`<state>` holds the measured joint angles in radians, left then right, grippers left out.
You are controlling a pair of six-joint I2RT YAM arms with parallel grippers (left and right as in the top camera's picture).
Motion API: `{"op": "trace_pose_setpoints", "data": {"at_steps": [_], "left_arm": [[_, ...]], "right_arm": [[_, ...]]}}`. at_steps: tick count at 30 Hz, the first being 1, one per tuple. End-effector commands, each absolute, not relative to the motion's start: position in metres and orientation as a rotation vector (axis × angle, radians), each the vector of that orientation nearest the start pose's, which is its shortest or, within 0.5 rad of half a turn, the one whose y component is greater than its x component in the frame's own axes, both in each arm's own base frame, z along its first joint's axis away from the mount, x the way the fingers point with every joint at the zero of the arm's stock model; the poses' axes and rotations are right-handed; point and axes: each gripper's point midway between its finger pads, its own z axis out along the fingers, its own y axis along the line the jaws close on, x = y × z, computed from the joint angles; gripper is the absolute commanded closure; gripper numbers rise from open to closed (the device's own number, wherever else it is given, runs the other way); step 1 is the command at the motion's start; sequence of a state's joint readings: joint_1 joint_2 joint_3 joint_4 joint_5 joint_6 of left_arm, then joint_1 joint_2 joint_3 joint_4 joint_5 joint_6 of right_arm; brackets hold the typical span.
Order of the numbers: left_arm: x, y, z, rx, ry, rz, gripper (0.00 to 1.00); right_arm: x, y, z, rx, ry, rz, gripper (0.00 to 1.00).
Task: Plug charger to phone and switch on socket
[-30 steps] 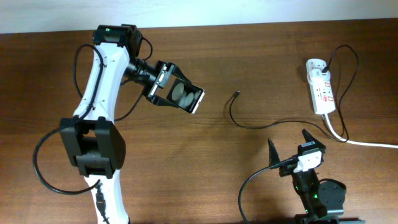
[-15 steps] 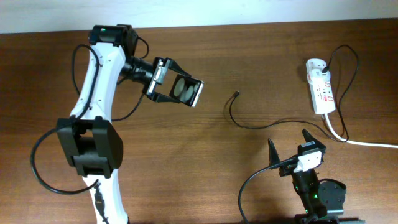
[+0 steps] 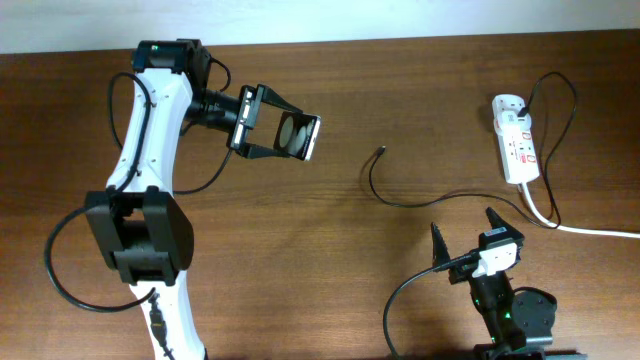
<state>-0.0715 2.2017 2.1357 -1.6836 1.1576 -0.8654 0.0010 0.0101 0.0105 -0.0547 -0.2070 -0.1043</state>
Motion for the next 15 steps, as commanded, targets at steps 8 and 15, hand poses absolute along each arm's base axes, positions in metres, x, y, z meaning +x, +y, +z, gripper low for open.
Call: {"op": "trace_pose_setpoints", "data": {"at_steps": [8,15], "left_arm": [[0.3916,-0.1889,0.2443,0.958,-1.909,1.266,1.00],[0.3917,-0.1889,0.2443,0.958,-1.910,1.267,1.00]], "right_arm": [[0.2422,0.0381,0.1608,-0.248,1.610,0.104,0.01],[0.2422,0.0381,0.1608,-0.248,1.610,0.105,0.01]]}}
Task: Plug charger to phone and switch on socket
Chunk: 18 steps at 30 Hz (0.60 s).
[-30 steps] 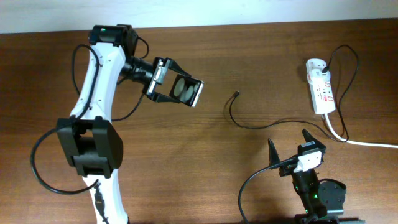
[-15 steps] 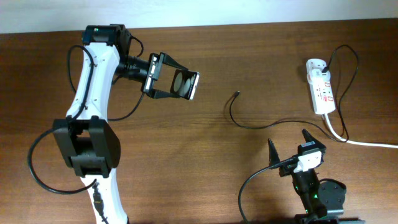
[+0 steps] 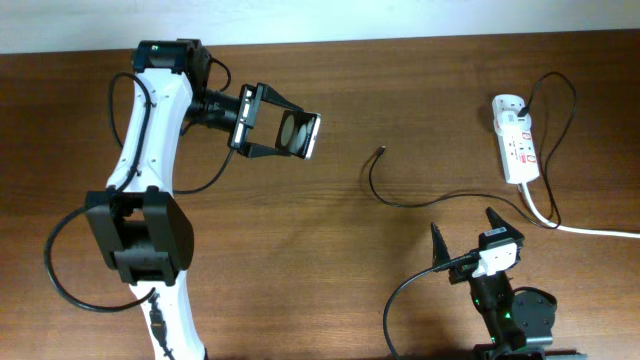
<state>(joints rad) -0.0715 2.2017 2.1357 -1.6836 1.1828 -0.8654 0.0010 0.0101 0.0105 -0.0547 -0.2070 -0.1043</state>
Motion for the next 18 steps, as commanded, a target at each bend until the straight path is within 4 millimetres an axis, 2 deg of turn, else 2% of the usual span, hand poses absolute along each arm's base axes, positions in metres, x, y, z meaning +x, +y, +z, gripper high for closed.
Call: {"op": "trace_pose_setpoints", "data": {"at_steps": [1,18], "left_arm": [[0.3917,-0.1889,0.2444,0.958,-1.910,1.267,1.00],[0.3916,-0.1889,0.2443,0.958,-1.909,1.266,1.00]], "right_arm": [[0.2422,0.0381,0.1608,-0.248,1.610,0.105,0.01],[0.2410,0.0419,0.1620,-0.264,1.607,0.124,0.01]]}}
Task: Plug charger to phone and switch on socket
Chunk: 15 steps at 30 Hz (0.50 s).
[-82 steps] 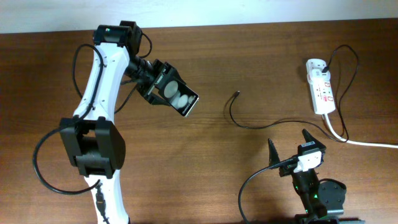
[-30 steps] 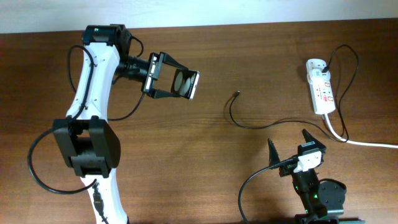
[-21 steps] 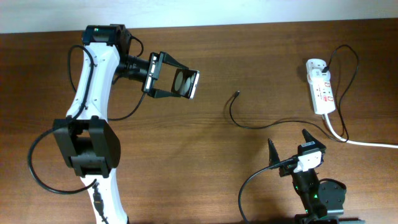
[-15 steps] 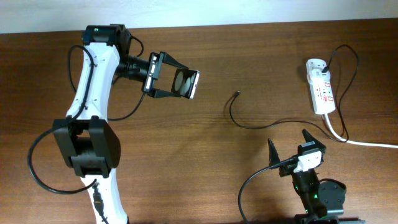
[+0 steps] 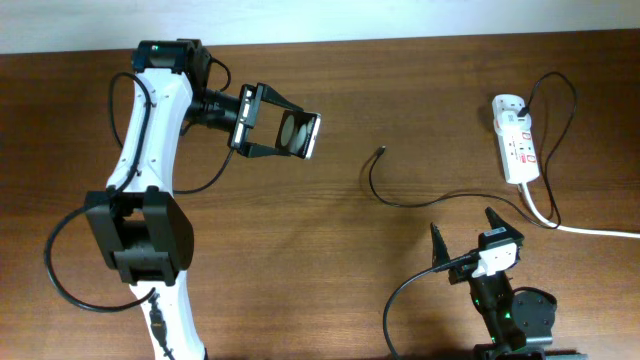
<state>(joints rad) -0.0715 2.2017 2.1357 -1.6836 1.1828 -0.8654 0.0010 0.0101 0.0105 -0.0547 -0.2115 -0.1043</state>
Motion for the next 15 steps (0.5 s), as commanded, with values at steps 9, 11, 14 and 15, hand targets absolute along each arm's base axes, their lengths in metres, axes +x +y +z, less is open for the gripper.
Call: {"op": "trace_pose_setpoints", "data": {"at_steps": [9,11,14,15], "left_arm": [[0.3917,-0.1889,0.2443,0.957,-1.910,1.267,1.00],[0.3917,-0.1889,0.2443,0.957,-1.910,1.267,1.00],[0.3917,-0.1889,0.2443,0.957,-1.910,1.267,1.00],[0.3917,-0.1889,0.2442,0.957,-1.910,1.267,1.00]], "right_arm": [[0.2408,0.0417,0.1630,-0.264,1.607,0.122,0.02],[0.2409,0.0416,0.1630,-0.263,1.607,0.122,0.01],[0.2411,0.0409,0.1638,-0.255,1.606,0.123,0.01],[0.2411,0.0404,0.1653,-0.235,1.605,0.138,0.01]]}}
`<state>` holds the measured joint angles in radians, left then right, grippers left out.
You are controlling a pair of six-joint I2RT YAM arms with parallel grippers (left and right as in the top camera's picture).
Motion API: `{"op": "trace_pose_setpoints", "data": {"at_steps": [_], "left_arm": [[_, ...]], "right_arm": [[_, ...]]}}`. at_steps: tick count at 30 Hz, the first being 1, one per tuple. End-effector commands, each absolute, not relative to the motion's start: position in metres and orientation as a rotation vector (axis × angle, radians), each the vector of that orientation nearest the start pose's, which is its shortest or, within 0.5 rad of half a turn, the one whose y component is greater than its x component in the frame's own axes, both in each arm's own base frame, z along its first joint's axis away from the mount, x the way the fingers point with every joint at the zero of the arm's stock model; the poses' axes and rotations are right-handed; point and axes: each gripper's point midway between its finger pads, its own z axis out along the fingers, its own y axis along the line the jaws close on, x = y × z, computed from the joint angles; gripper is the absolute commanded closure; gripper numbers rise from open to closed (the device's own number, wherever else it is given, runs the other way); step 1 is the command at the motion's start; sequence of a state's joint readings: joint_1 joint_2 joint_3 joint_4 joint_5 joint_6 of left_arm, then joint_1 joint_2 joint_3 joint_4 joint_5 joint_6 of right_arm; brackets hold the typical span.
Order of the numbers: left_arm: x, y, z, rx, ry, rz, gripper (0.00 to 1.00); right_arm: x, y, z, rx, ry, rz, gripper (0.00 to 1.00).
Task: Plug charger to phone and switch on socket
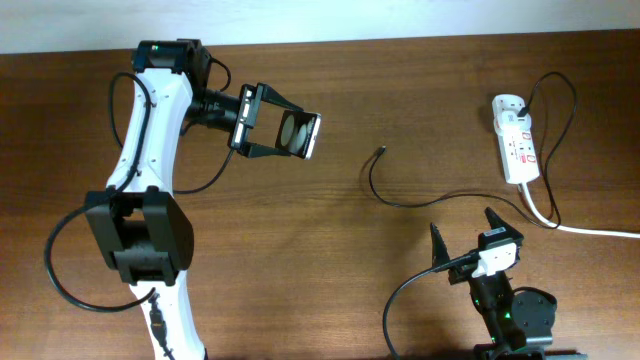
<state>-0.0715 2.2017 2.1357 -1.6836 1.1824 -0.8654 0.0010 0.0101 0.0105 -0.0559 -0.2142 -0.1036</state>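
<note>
A phone (297, 135) lies on the brown table between the fingers of my left gripper (297, 134), which closes on its edges. The black charger cable (400, 198) curls across the table's middle, its free plug end (381, 151) to the right of the phone and apart from it. A white socket strip (517, 139) lies at the far right, with the charger plugged into its top. My right gripper (463, 238) stands open near the front edge, its fingers spread with nothing between them.
The strip's white lead (590, 230) runs off the right edge. A black cable loops beside my left arm (150, 130) at the left. The right arm's base (515, 315) sits at the front edge.
Through every moment given, my left gripper has stayed shut on the phone at the upper left and my right gripper has stayed open near the front edge. The cable and socket strip have not shifted.
</note>
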Motion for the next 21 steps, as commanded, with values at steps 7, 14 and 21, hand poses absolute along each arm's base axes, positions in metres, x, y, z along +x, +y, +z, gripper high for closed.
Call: {"op": "trace_pose_setpoints", "data": {"at_steps": [7,14,21], "left_arm": [[0.392,-0.189,0.244,0.958,-1.914,1.264,1.00],[0.392,-0.189,0.244,0.955,-1.916,1.266,1.00],[0.392,-0.189,0.244,0.949,-1.921,1.270,1.00]], "right_arm": [[0.236,0.040,0.199,-0.155,1.549,0.212,0.01],[0.234,0.040,0.233,-0.032,1.557,0.335,0.01],[0.257,0.041,0.265,-0.012,1.696,0.346,0.01]]}}
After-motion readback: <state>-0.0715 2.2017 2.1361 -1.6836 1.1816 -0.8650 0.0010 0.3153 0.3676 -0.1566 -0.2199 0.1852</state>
